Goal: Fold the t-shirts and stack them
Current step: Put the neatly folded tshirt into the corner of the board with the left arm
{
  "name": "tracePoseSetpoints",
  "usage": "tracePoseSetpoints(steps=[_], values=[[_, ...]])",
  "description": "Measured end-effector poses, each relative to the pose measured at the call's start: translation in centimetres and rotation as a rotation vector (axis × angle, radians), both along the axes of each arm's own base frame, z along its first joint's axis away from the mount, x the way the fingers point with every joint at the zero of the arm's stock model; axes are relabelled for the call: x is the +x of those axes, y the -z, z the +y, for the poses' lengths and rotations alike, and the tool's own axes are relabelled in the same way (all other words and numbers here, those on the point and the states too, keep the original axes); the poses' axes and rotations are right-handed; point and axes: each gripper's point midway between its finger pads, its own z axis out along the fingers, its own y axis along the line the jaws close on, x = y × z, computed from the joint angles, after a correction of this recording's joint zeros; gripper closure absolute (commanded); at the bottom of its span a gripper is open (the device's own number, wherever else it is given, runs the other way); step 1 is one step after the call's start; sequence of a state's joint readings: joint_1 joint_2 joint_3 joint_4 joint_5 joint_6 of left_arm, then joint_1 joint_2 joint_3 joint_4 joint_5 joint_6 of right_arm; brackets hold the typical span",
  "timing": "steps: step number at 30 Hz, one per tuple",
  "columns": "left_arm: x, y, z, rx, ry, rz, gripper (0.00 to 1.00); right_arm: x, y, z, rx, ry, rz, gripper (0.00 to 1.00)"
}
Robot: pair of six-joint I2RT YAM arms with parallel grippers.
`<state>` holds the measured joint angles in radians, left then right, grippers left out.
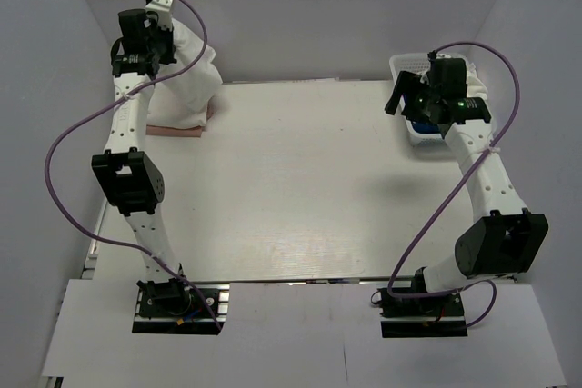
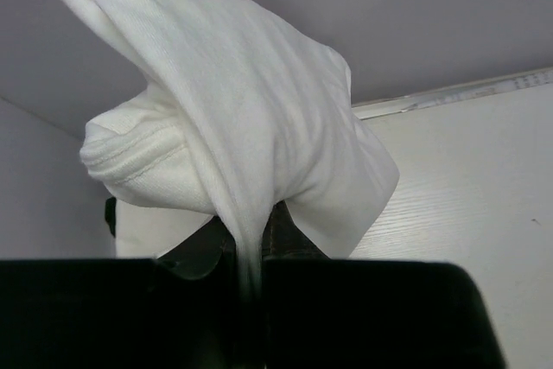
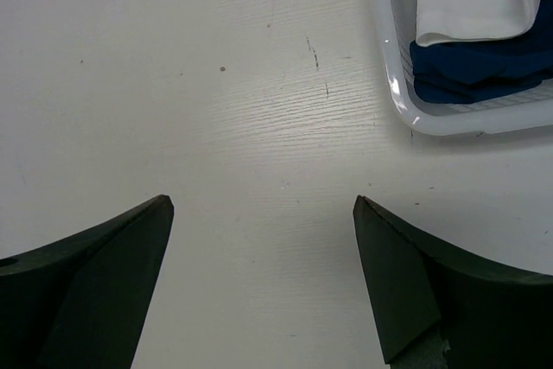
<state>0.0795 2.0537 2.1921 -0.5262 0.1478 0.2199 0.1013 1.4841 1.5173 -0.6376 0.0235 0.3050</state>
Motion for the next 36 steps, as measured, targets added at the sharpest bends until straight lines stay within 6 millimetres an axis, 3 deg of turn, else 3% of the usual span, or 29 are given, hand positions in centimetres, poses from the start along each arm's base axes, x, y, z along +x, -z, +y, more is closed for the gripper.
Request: tracePoseSetpoints(steps=[7,11,15,20,26,30,34,36], values=[[0.0,0.0,-1.2,-0.035,0.022,0.004,1.0,-1.4,0.6,-0.5,-0.02,0.004,0.003,0.1],[-0.2,0.7,-0.4,-0.038,-0.008,0.026,1.0,-1.6,0.0,-0.7,-0.032,0.008,-0.017,0.1],[-0.1,3.0,1.2,-0.033,-0.052,0.067,1.0,-1.4,0.3,-0.8,-0.036,0.008,-0.005,0.1],[0.9,8.5,3.6,-0.037,-0.101,0.159,1.0,-0.5,0.3,-0.6,-0.036,0.009,0.008,0.1],[1.9,13.7,8.5,-0.049,-0.193,0.23,1.0,0.4,-0.6,-0.4,-0.028,0.008,-0.008,0.1],[1.8,14.7,11.2,-0.055,-0.237,0.239,1.0,1.1,-1.4,-0.2,-0.026,0.004,-0.021,0.1],[1.8,14.9,12.7,-0.057,-0.255,0.235,1.0,1.2,-1.1,0.0,-0.026,0.0,-0.009,0.1],[1.9,14.9,12.9,-0.061,-0.251,0.232,0.95,1.3,-0.8,0.0,-0.027,-0.001,0.005,0.1]])
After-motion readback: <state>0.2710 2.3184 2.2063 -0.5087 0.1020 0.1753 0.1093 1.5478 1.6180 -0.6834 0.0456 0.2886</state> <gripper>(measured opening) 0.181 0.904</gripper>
